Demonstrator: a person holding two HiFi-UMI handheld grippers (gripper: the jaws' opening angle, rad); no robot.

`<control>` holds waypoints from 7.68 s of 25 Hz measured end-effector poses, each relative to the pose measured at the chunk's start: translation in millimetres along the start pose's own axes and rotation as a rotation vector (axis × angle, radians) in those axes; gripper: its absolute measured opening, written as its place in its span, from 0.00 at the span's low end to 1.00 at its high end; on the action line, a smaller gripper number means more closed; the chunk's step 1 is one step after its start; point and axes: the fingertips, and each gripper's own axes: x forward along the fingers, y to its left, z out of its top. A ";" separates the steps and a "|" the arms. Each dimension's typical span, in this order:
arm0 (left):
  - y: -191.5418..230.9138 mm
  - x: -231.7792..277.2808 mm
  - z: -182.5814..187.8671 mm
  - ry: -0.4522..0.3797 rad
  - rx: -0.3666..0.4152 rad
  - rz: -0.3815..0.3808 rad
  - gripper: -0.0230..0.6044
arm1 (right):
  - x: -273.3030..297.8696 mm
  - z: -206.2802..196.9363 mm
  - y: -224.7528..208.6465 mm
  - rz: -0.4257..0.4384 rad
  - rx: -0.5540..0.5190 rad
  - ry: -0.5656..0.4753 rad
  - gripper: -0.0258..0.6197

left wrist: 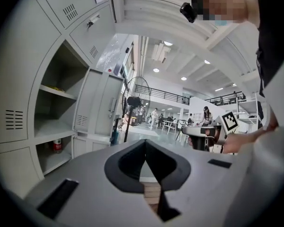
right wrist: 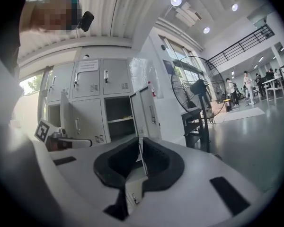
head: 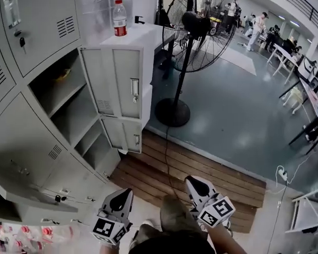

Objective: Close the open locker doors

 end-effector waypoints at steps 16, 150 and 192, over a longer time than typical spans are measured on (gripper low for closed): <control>117.0 70.4 53.1 -0.036 -0.016 0.392 0.05 | 230.8 70.6 -77.3 0.341 -0.038 -0.001 0.10; 148.5 -109.6 106.4 -0.229 -0.233 1.586 0.05 | 435.3 96.3 310.5 1.598 -0.197 0.208 0.26; 146.5 -25.8 84.0 -0.051 -0.219 1.040 0.05 | 384.2 47.7 86.6 1.025 -0.245 0.321 0.25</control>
